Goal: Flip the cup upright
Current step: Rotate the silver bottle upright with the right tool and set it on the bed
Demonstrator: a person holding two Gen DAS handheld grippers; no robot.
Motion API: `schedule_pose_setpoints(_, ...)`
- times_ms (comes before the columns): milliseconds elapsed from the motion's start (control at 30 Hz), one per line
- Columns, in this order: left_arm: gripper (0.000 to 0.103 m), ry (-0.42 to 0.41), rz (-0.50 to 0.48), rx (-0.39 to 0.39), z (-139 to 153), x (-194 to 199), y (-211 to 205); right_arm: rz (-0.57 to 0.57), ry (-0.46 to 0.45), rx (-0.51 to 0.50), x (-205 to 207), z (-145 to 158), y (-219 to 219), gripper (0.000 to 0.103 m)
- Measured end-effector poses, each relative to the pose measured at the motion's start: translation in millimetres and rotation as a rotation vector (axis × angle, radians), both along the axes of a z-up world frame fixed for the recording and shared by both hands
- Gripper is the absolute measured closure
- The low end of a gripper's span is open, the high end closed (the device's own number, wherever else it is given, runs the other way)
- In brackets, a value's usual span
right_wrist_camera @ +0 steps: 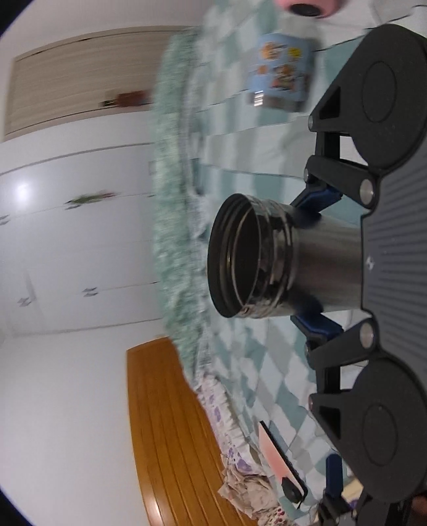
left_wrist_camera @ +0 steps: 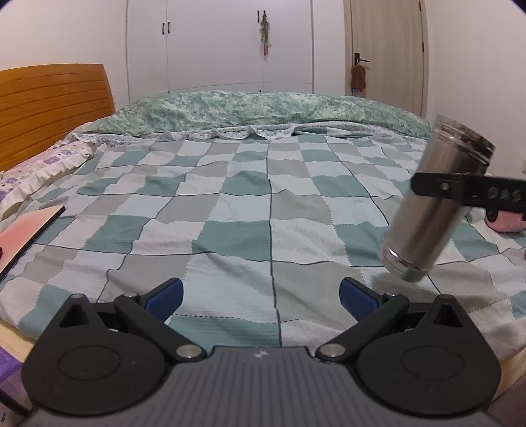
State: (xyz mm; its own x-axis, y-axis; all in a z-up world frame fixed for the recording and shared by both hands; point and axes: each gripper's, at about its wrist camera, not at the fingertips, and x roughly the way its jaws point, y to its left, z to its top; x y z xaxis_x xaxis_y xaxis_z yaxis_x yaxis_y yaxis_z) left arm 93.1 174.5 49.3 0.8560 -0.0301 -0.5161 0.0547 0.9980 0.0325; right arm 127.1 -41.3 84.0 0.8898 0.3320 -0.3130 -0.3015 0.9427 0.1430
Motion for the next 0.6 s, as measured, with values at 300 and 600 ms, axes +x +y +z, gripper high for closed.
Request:
schedule_pose_setpoints(300, 0.0, 0.004, 0.026, -0.001, -2, -4, 4, 0.015, -0.035, -0.115, 4, -33, 33, 0.04)
schedule_pose_setpoints(600, 0.0, 0.006, 0.038, -0.009, -3, -9, 1, 0.039, -0.056, -0.18, 1, -41, 43, 0.04)
